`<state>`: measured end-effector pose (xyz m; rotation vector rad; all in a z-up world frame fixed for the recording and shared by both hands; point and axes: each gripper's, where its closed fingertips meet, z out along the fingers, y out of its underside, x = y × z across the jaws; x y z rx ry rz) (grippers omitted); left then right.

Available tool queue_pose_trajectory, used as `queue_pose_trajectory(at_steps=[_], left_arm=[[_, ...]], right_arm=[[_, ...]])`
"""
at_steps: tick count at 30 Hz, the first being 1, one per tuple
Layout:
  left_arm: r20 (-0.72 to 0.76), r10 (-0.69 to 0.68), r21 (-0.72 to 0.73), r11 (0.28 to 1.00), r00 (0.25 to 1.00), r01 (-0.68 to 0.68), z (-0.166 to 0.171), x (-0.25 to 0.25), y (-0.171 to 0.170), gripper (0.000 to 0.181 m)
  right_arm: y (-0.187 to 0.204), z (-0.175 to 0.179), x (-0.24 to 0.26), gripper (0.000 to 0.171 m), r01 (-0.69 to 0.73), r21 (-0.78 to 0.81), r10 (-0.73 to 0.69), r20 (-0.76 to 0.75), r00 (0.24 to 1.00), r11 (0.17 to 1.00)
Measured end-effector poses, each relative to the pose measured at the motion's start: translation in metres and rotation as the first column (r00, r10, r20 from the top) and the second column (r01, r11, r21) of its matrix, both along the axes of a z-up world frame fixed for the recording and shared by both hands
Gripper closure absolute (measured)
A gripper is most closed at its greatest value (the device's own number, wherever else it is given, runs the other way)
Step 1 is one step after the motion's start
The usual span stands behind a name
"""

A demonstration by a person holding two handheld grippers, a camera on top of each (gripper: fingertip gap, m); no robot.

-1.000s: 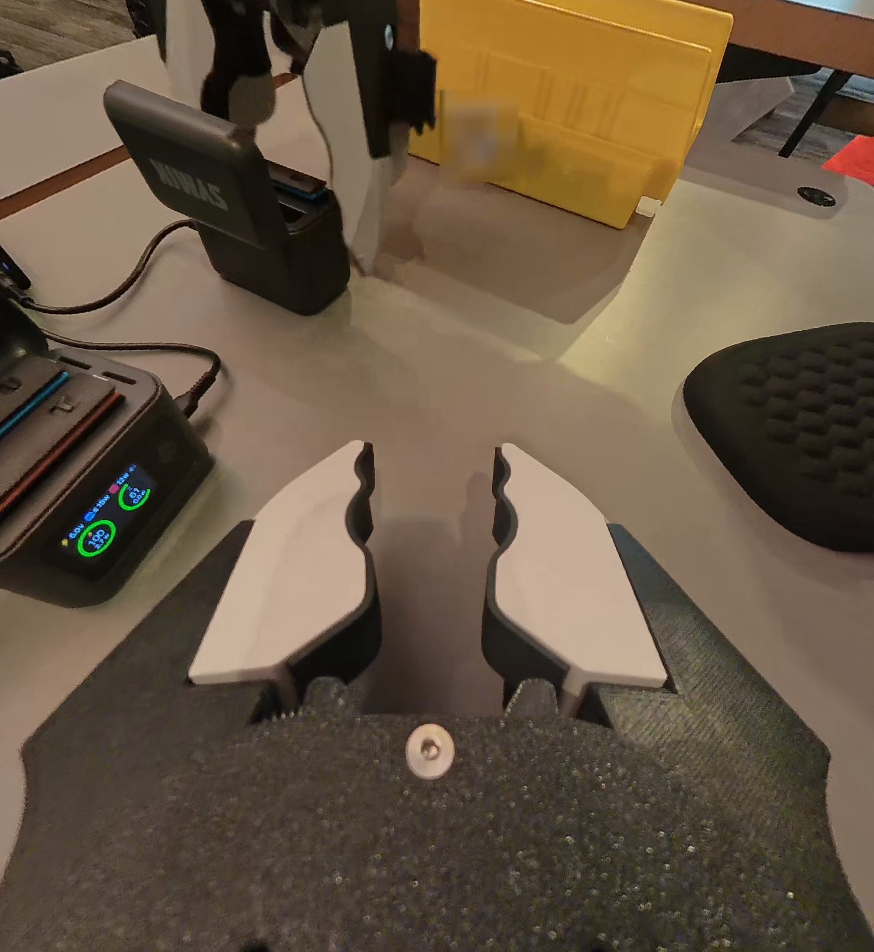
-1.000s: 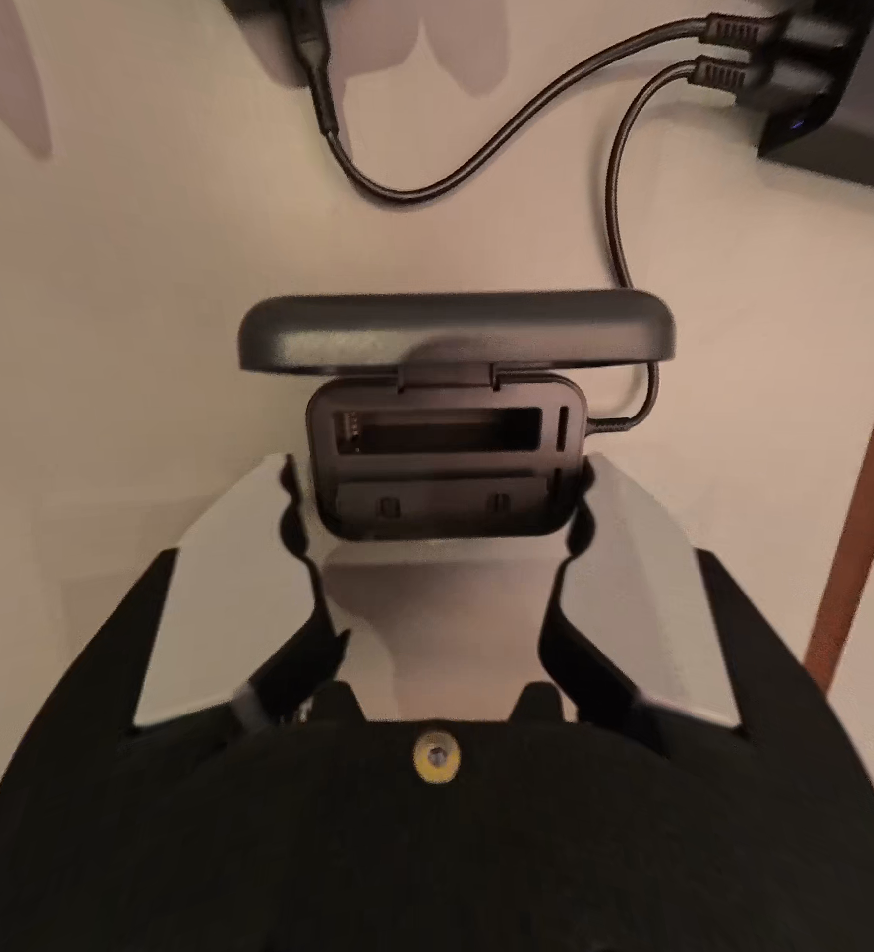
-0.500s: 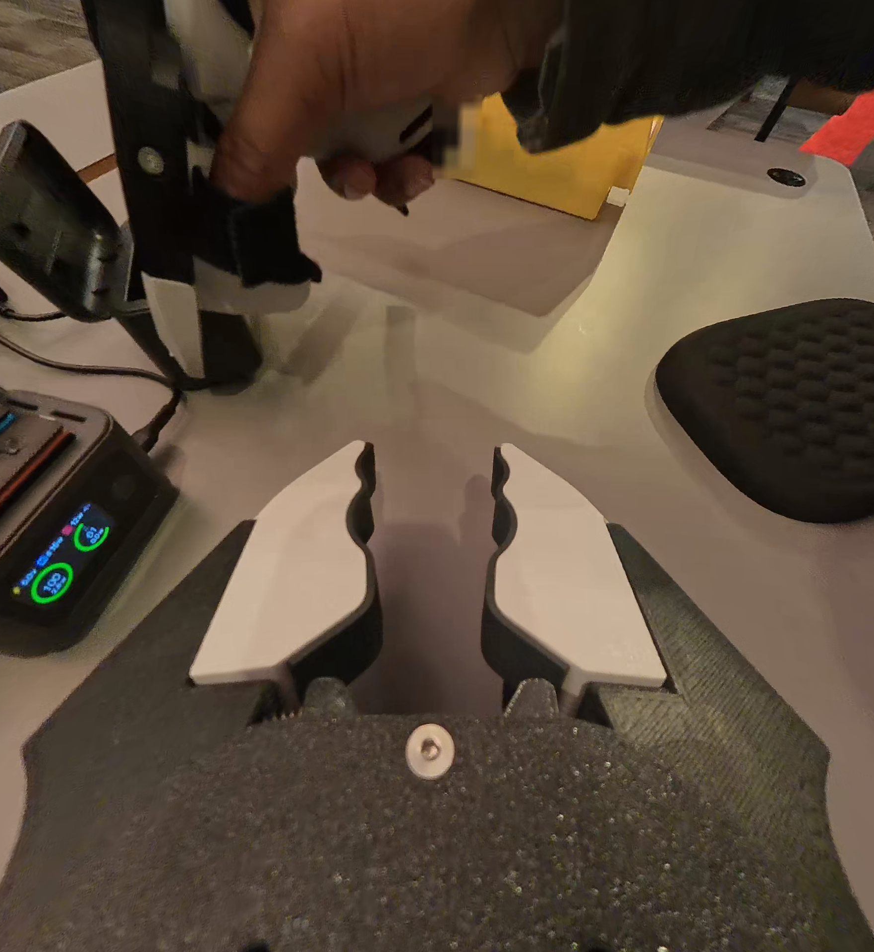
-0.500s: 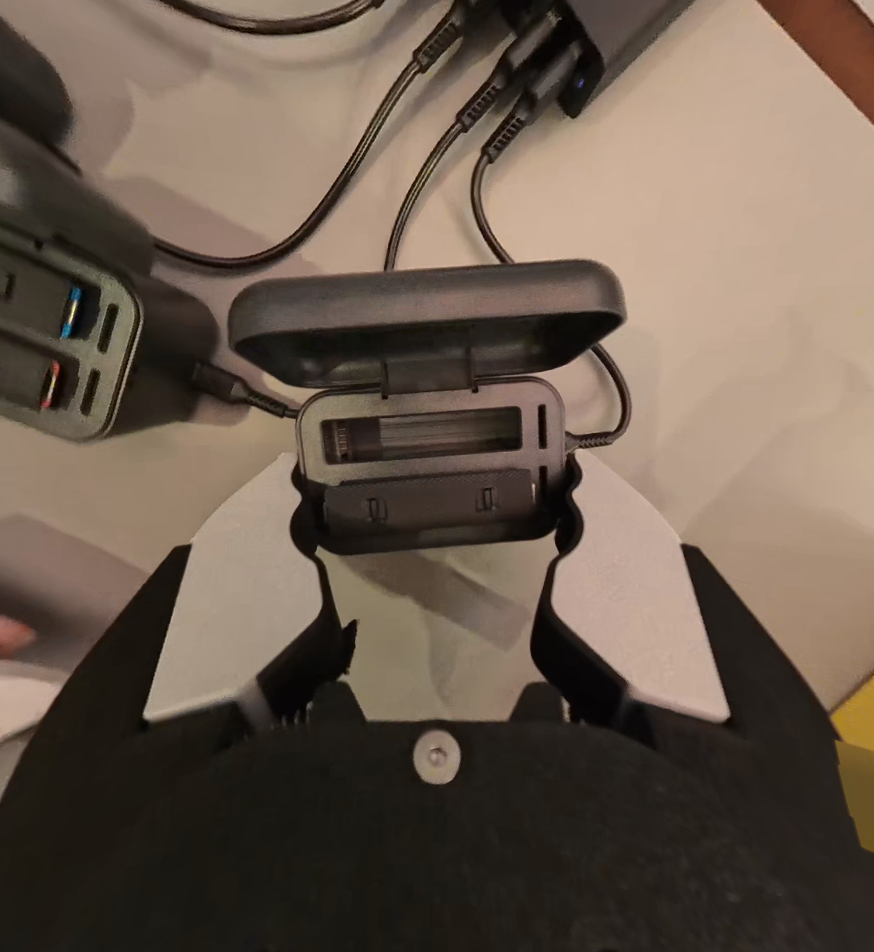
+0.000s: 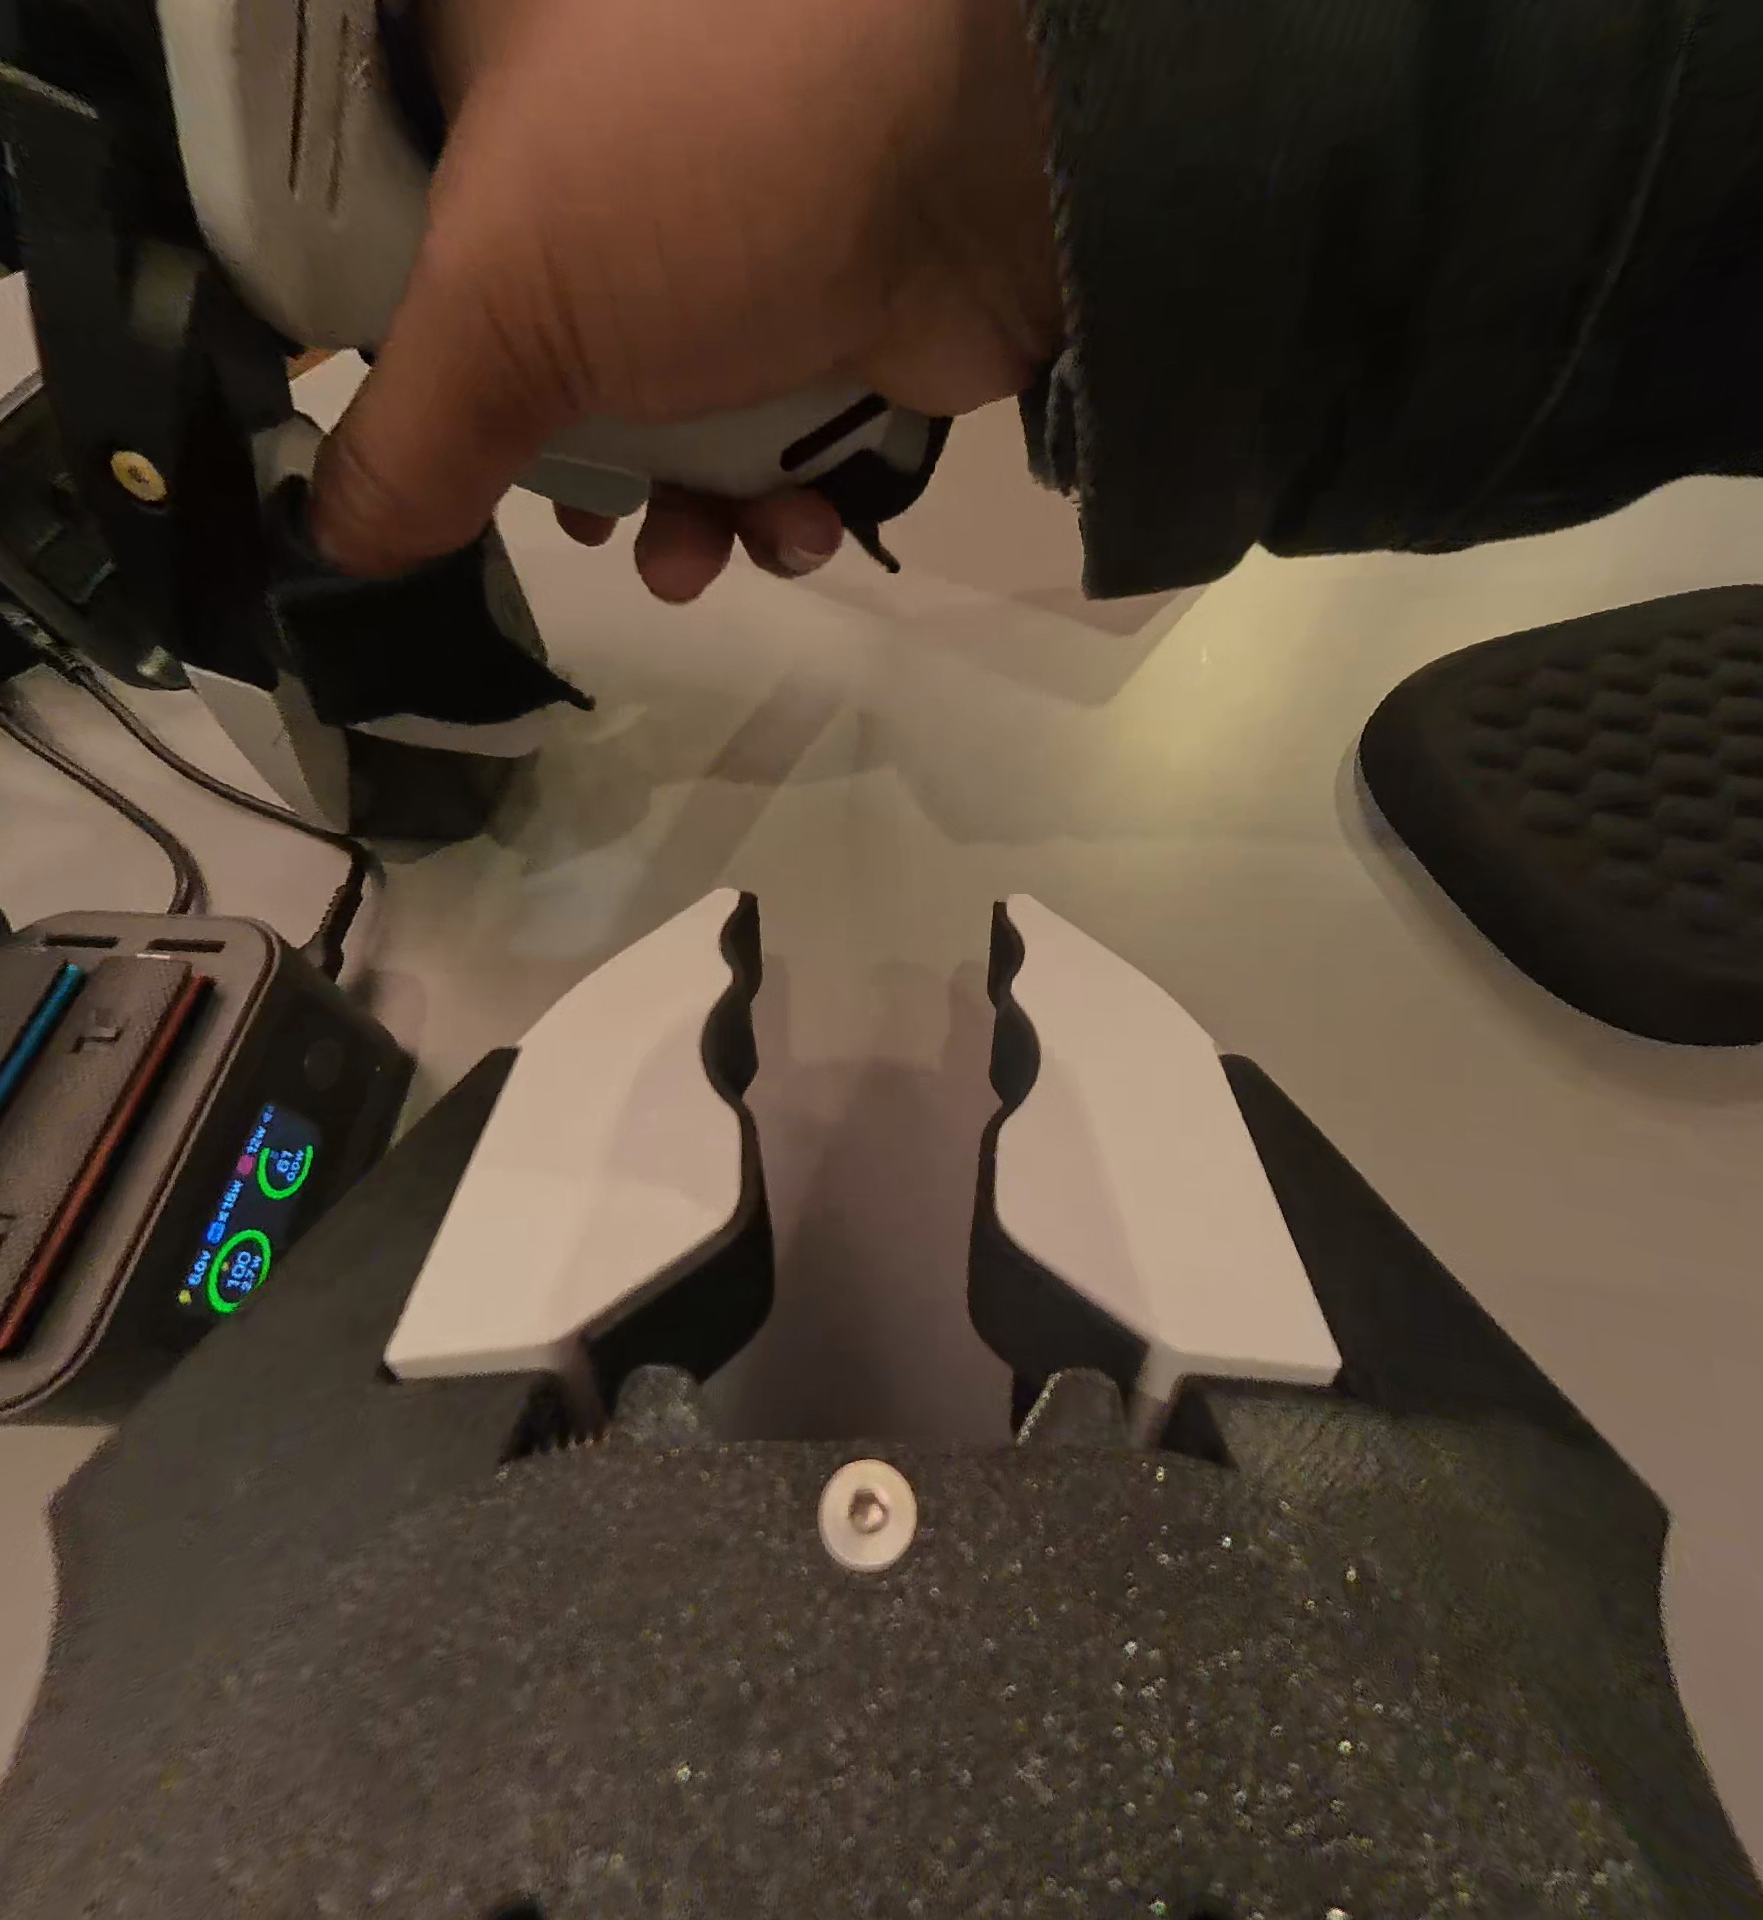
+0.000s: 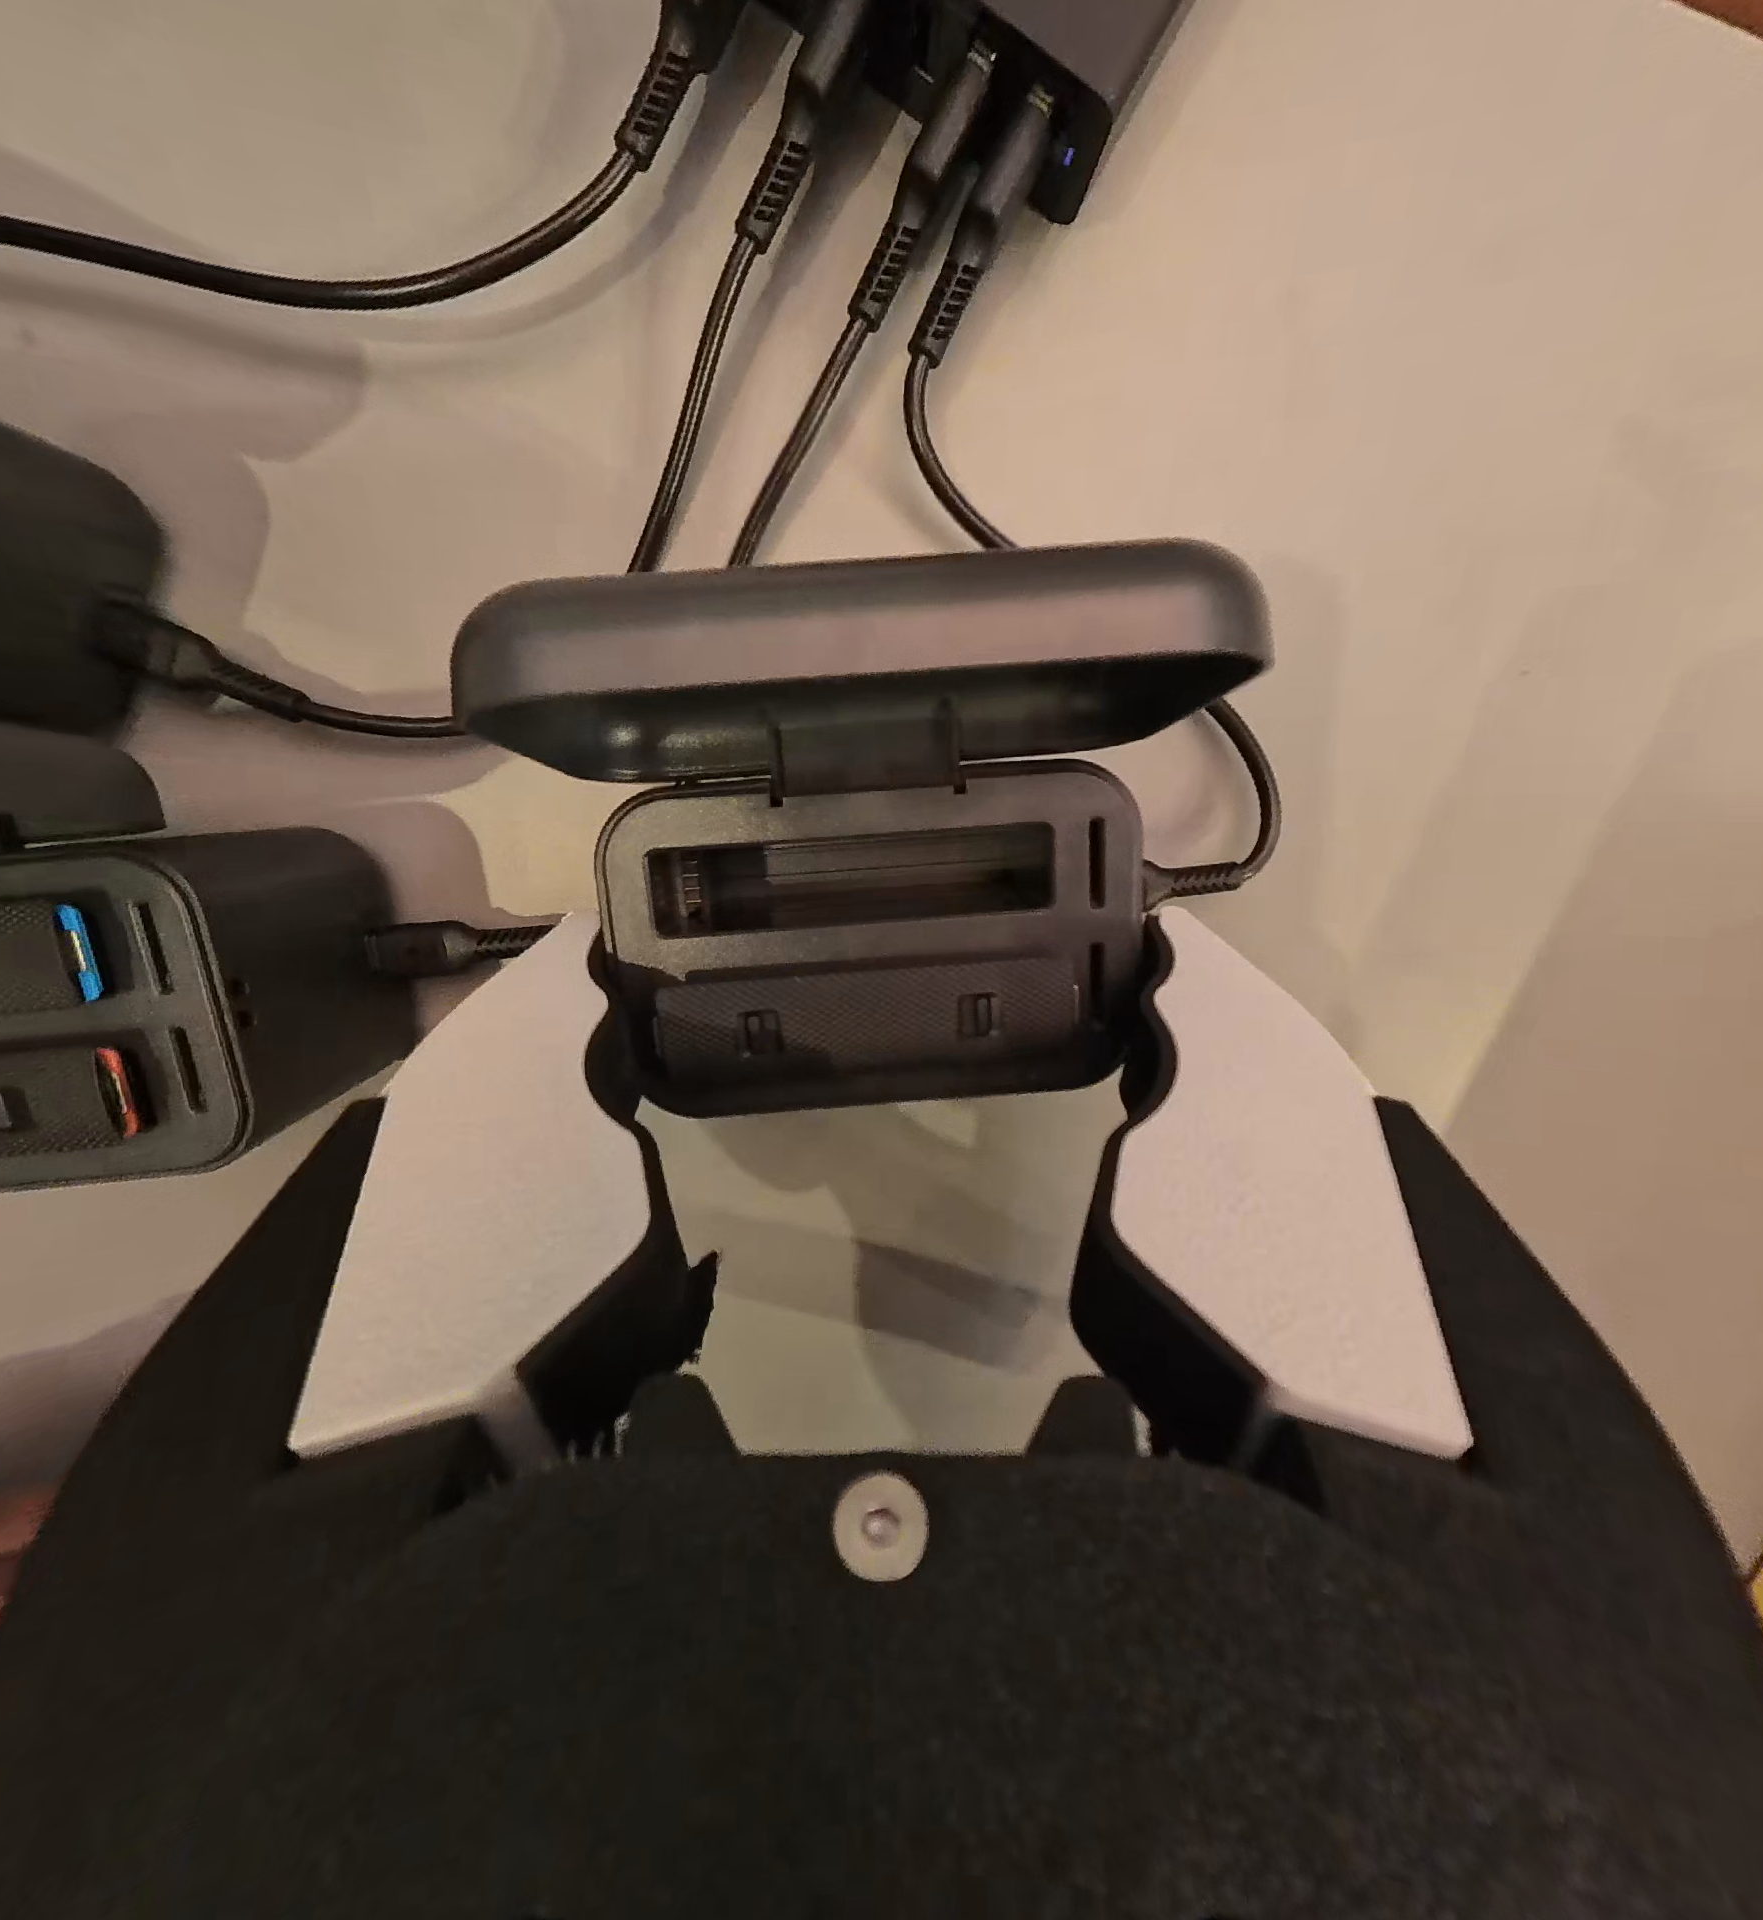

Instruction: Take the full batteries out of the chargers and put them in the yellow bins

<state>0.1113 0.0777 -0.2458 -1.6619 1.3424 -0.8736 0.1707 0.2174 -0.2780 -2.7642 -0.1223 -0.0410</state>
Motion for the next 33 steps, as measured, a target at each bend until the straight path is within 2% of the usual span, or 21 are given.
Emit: queue_pose_trajectory(at_steps=[4, 6, 7, 10, 13, 24, 33], left_arm=[[-0.004, 0.010, 0.003, 1.000, 1.000, -0.010, -0.001, -0.002, 0.002, 0.139], [-0.005, 0.010, -0.007, 1.000, 1.000, -0.010, -0.002, -0.002, 0.002, 0.140], [-0.007, 0.008, -0.011, 1.000, 1.000, -0.009, -0.003, -0.001, 0.002, 0.140], [-0.013, 0.008, -0.006, 1.000, 1.000, -0.008, -0.005, -0.001, 0.002, 0.140], [-0.015, 0.009, -0.003, 1.000, 1.000, -0.009, -0.005, -0.002, 0.002, 0.140], [-0.018, 0.006, -0.001, 1.000, 1.000, -0.006, -0.005, -0.002, 0.001, 0.140], [-0.024, 0.008, 0.006, 1.000, 1.000, -0.008, -0.006, -0.002, 0.001, 0.140]], right_arm=[[-0.003, 0.013, -0.006, 0.066, -0.036, 0.034, 0.040, -0.108, 0.993, 0.999], [-0.004, 0.030, -0.006, 0.069, -0.055, 0.088, 0.070, -0.174, 0.982, 0.995], [-0.002, 0.041, -0.003, 0.082, -0.058, 0.127, 0.082, -0.192, 0.978, 0.990], [0.005, 0.067, 0.008, 0.171, -0.087, 0.259, 0.142, -0.204, 0.969, 0.962], [0.000, 0.066, 0.004, 0.171, -0.121, 0.247, 0.185, -0.257, 0.949, 0.961], [-0.006, 0.042, -0.008, 0.171, -0.190, 0.235, 0.238, -0.199, 0.950, 0.953], [-0.008, 0.041, -0.007, 0.171, -0.322, 0.175, 0.325, 0.010, 0.946, 0.930]])
